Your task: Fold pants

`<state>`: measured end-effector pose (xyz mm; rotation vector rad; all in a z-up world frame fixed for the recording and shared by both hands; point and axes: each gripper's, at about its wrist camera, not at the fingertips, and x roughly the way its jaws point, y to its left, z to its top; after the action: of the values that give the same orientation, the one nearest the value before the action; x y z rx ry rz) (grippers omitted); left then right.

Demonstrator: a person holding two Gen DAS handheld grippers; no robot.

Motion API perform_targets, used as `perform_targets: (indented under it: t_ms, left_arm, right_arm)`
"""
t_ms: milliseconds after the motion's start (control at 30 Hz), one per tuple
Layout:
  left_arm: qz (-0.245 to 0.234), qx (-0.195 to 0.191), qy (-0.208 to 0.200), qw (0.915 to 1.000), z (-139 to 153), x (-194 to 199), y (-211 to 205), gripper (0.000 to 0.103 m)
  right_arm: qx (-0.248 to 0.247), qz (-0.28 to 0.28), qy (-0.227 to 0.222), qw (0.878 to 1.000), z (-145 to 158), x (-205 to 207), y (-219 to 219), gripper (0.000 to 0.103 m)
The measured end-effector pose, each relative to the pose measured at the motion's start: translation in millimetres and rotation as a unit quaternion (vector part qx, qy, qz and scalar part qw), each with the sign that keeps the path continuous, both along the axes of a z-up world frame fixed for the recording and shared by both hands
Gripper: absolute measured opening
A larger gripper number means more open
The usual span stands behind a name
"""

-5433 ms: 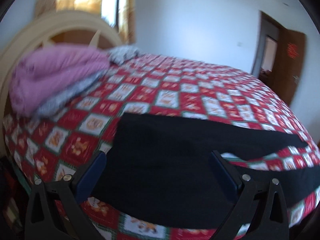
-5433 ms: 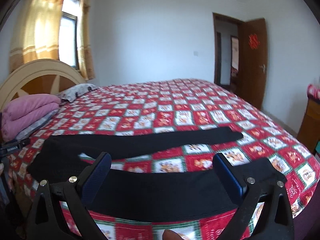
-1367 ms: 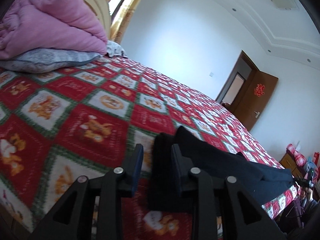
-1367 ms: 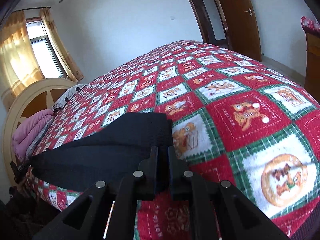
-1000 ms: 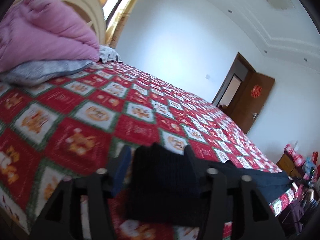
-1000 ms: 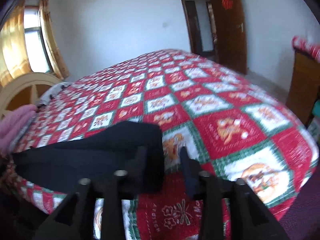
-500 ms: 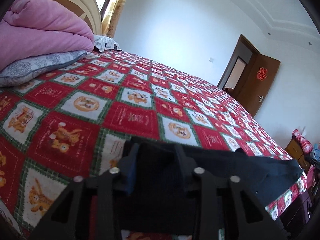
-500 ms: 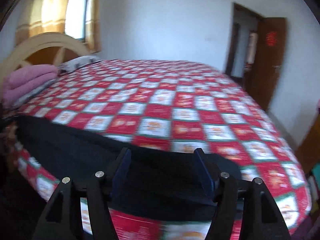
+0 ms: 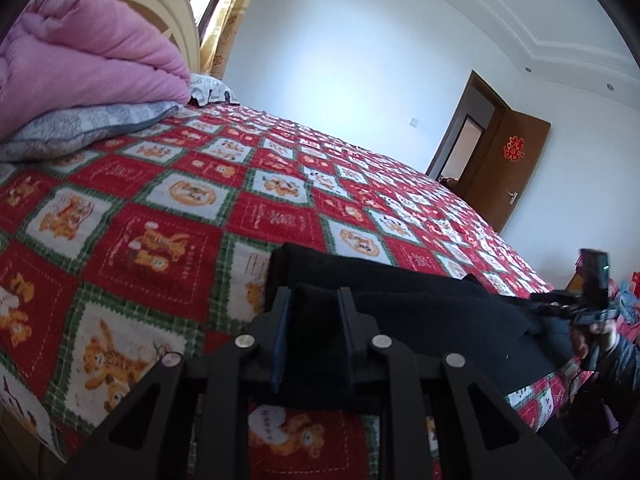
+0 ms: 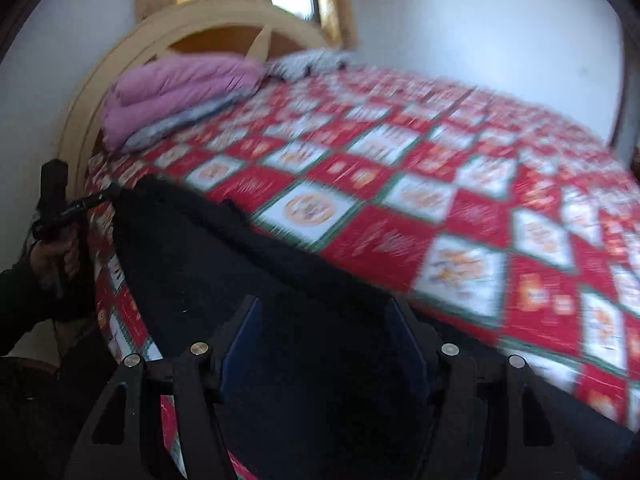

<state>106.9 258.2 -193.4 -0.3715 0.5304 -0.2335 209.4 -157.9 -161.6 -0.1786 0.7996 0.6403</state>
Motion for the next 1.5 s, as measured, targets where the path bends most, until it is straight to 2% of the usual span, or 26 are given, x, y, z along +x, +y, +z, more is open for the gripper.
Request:
perform_targets:
  t_ms: [100, 167, 267, 433, 533, 600, 700, 767, 800, 833, 933, 1000, 1100, 1200, 1233, 1333, 1367, 1400, 1500]
  left_arm:
    - [0.005, -0.007, 0.003, 1.0000, -5, 0, 5, 0.024]
    - [0.011, -0.016, 0.004, 0.9998, -9, 0, 9, 0.024]
    - [0.022, -0.039, 0.011, 0.9989, -16, 1, 18, 0.024]
    - [0.025, -0.051, 0.015, 0.9983, -21, -2, 22, 0.024]
    - [0.028, -0.053, 0.013, 0.9981, -19, -3, 24, 0.024]
    - [0.032, -0.055, 0.012, 0.9979, -17, -3, 26, 0.024]
    - [0.033, -0.054, 0.011, 0.9979, -15, -4, 26, 0.024]
    - [0.034, -0.052, 0.010, 0.9980, -14, -4, 26, 0.024]
    - [0.037, -0.052, 0.008, 0.9980, -13, -5, 27, 0.024]
    - [0.038, -0.053, 0.006, 0.9979, -12, -5, 28, 0.024]
    - [0.041, -0.061, 0.006, 0.9973, -13, -6, 33, 0.024]
    - [0.044, -0.066, 0.007, 0.9968, -15, -7, 37, 0.024]
    - [0.047, -0.076, 0.014, 0.9959, -21, -5, 40, 0.024]
    - [0.045, -0.077, 0.021, 0.9958, -25, -4, 38, 0.024]
    - [0.043, -0.077, 0.021, 0.9959, -25, -5, 37, 0.024]
    - [0.040, -0.071, 0.019, 0.9965, -21, -5, 32, 0.024]
    - [0.041, -0.068, 0.017, 0.9967, -19, -5, 32, 0.024]
    - [0.041, -0.067, 0.015, 0.9968, -16, -5, 31, 0.024]
    - [0.044, -0.057, 0.009, 0.9974, -7, -7, 30, 0.029]
  right_arm:
    - [-0.021, 0.010, 0.021, 1.000, -15, 7, 9, 0.063]
    - [-0.002, 0.027, 0.049, 0.998, -18, 2, 7, 0.047]
    - [0.010, 0.069, 0.066, 0.995, -18, -21, 5, 0.036]
    - [-0.033, 0.135, 0.101, 0.985, -36, -67, 13, 0.036]
    - [-0.050, 0.161, 0.089, 0.982, -36, -88, 21, 0.036]
    - [-0.037, 0.153, 0.069, 0.985, -26, -87, 23, 0.036]
    - [-0.013, 0.103, 0.025, 0.994, -4, -61, 23, 0.037]
    - [0.013, 0.070, 0.014, 0.997, 5, -35, 19, 0.048]
    - [0.015, 0.059, 0.014, 0.998, 5, -22, 19, 0.048]
    - [0.017, 0.051, 0.026, 0.998, 0, -9, 19, 0.048]
    - [0.024, 0.066, 0.107, 0.992, -22, 14, 29, 0.048]
    - [0.041, 0.099, 0.127, 0.986, -24, 2, 30, 0.048]
    - [0.051, 0.179, 0.141, 0.972, -22, -38, 35, 0.048]
    - [0.010, 0.218, 0.139, 0.966, -29, -74, 40, 0.048]
    - [-0.002, 0.217, 0.130, 0.967, -29, -81, 42, 0.048]
    - [0.017, 0.182, 0.085, 0.980, -12, -74, 39, 0.048]
    - [0.030, 0.154, 0.060, 0.986, -2, -63, 36, 0.048]
    - [0.041, 0.139, 0.054, 0.988, 4, -50, 34, 0.048]
    - [0.063, 0.105, 0.057, 0.991, 11, -5, 41, 0.049]
